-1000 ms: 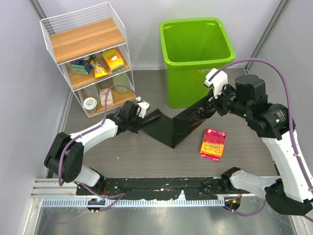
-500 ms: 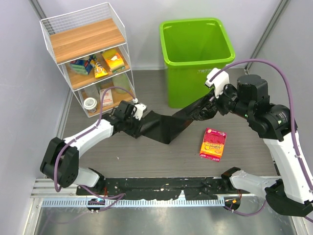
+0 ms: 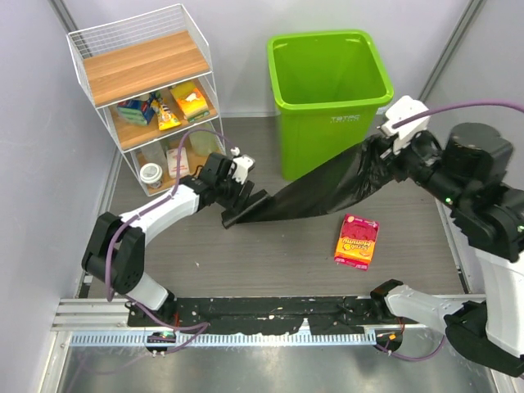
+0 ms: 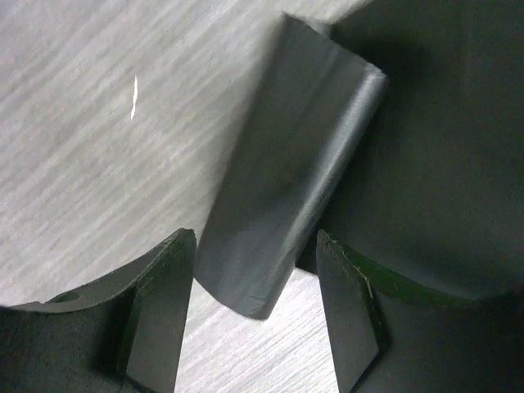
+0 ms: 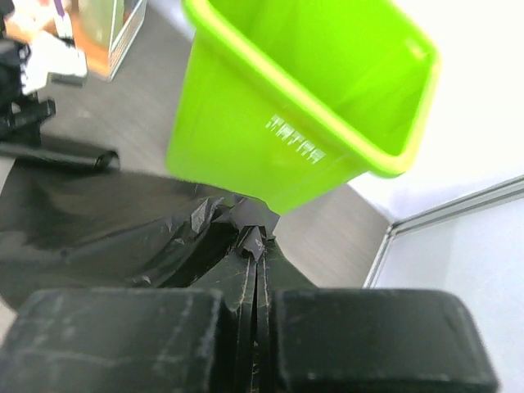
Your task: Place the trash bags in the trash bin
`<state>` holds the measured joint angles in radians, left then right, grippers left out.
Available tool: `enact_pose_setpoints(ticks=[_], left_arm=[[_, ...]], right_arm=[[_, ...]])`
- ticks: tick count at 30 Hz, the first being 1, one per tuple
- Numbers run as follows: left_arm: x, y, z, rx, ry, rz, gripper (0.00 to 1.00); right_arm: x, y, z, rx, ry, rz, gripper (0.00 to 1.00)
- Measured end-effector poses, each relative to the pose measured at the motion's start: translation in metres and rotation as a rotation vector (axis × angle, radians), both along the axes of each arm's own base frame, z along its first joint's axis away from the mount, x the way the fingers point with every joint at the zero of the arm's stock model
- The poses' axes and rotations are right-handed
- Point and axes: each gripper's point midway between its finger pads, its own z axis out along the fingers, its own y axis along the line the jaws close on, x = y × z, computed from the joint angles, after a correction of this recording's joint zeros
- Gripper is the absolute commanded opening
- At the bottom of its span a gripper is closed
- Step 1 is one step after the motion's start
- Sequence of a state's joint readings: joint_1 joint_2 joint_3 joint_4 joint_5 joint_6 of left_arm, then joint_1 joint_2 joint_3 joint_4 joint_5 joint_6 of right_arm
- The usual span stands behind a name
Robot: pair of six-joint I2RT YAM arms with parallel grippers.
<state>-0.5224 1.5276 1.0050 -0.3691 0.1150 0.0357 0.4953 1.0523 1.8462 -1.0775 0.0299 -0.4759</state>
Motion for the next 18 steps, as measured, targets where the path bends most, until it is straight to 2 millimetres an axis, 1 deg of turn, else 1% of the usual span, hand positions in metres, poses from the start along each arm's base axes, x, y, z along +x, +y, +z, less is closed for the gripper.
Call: enact_pose_setpoints(ticks=[2, 4, 7, 9, 11, 14, 18], left_arm=[[0.009, -0.010, 0.007, -0.028, -0.018, -0.016, 0.66], [0.013, -0.017, 0.013, -0.053, -0.026, -0.033, 0.66], [0.018, -0.023, 0.016, -0.065, -0.039, -0.057, 0.66], [0.022, -0.025, 0.011, -0.060, -0.043, -0.071, 0.66], [0.024, -0.026, 0.002, -0.046, -0.036, -0.086, 0.66], [0.029, -0.028, -0.015, -0.018, -0.013, -0.105, 0.65], [0.044, -0.029, -0.037, 0.032, -0.014, -0.116, 0.65]], right_arm=[[-0.004, -0.004, 0.025, 0.031, -0.062, -0.009, 0.02], [-0.007, -0.007, 0.050, 0.065, -0.124, -0.015, 0.01], [-0.012, -0.011, 0.075, 0.102, -0.189, -0.021, 0.01], [-0.015, -0.013, 0.084, 0.115, -0.214, -0.024, 0.01], [-0.015, -0.015, 0.086, 0.117, -0.223, -0.033, 0.01], [-0.012, -0.018, 0.085, 0.107, -0.225, -0.058, 0.02], [-0.010, -0.023, 0.084, 0.096, -0.228, -0.083, 0.01]])
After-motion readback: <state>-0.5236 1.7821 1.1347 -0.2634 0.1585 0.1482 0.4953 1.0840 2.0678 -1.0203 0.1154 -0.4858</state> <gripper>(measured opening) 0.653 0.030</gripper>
